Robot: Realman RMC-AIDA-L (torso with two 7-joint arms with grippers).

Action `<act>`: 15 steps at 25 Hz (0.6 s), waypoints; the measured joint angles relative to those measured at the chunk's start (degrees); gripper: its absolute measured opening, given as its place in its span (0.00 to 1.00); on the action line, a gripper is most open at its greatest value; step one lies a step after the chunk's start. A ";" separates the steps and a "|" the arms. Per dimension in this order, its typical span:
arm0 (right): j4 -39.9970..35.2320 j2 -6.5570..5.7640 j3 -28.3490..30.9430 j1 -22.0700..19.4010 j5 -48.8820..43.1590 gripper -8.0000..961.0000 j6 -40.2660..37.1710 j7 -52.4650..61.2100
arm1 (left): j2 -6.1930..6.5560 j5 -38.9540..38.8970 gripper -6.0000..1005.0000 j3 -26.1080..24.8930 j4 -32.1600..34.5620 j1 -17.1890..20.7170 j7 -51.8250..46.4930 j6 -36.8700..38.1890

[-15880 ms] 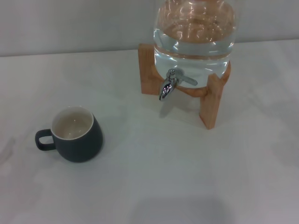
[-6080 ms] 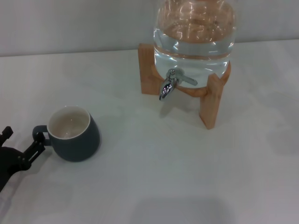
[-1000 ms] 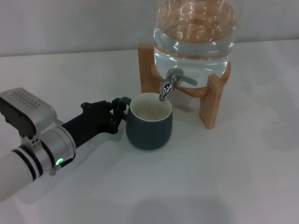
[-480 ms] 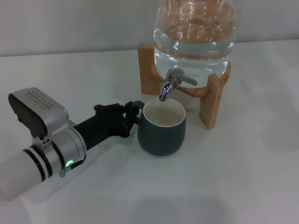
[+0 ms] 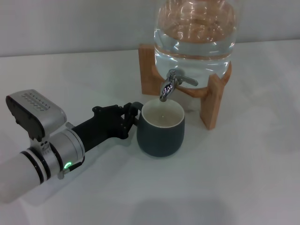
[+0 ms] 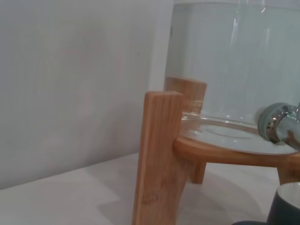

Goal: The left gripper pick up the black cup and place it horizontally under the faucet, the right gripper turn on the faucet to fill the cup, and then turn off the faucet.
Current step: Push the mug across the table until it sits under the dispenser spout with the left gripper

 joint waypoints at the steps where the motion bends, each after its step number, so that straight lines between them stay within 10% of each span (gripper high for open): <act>1: 0.02 -0.01 0.00 0.02 0.00 0.88 0.00 0.00 | 0.00 -0.02 0.13 -0.02 0.04 -0.02 0.00 0.12; 15: 0.17 -0.04 0.30 -0.20 -0.01 0.88 0.00 0.00 | 0.19 -0.60 0.13 -0.97 0.99 -0.20 -0.13 0.29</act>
